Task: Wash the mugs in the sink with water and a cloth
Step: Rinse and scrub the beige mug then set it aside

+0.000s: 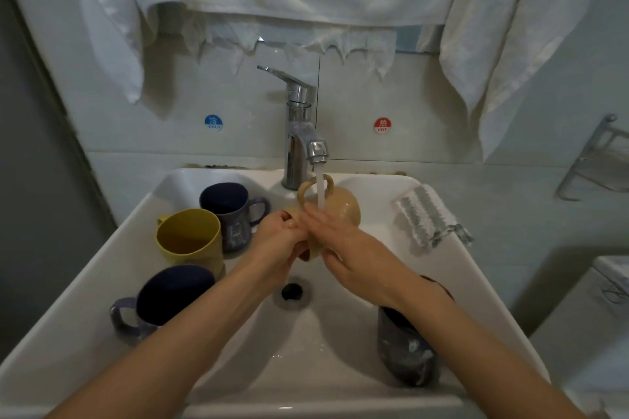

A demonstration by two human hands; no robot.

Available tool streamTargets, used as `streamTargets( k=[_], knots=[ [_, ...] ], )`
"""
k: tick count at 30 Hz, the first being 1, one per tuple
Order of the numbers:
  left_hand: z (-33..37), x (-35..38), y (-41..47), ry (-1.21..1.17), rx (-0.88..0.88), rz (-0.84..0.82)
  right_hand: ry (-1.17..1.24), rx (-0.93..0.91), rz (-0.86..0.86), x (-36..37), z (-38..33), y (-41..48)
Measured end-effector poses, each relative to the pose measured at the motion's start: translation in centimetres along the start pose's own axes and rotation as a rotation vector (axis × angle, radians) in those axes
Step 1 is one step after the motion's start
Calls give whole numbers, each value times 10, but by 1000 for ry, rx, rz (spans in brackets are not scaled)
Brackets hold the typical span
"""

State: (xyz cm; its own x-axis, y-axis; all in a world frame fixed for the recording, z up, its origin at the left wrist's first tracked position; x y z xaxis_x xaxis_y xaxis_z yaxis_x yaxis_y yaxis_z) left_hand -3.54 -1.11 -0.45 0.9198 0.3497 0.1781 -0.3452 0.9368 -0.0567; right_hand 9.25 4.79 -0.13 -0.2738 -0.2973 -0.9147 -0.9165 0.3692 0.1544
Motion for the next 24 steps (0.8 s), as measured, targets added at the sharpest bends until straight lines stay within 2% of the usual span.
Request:
streamTargets(
  k=[2,6,10,12,15,18,21,24],
  knots=[
    [0,0,0,-15,-1,-10,-15,-39,26,-3,3,1],
    [2,5,0,-35,-19,2,-129,105,134,-14,17,0],
    [3,0,-2,-40,-14,-31,-32,-23,40,-2,4,0],
    [4,1,-2,-102,-25,-68,-75,-40,44,-5,9,-2],
    [4,4,-1,-128,-49,-61,-101,169,179,-21,23,-7],
    [4,3,1,-80,-48,-68,147,343,221,-28,28,-3],
    [4,2,1,-62,-8,-82,402,474,182,-29,21,13],
    [3,3,0,-65,5,-96,411,491,157,-26,17,27]
  ],
)
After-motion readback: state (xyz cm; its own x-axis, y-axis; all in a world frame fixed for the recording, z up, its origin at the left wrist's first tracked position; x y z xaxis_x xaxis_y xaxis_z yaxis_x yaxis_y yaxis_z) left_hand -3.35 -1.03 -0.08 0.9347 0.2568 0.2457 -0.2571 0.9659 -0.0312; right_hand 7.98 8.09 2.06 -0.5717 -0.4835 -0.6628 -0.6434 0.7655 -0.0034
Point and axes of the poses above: each hand's wrist, its own y-axis towards the middle knuckle, its own x-axis out of the palm, z = x × y, the point moved 1 cm from there along y, towards the middle knuckle, and after that the axes turned 5 degrees about -z, right-handed, at the moved point
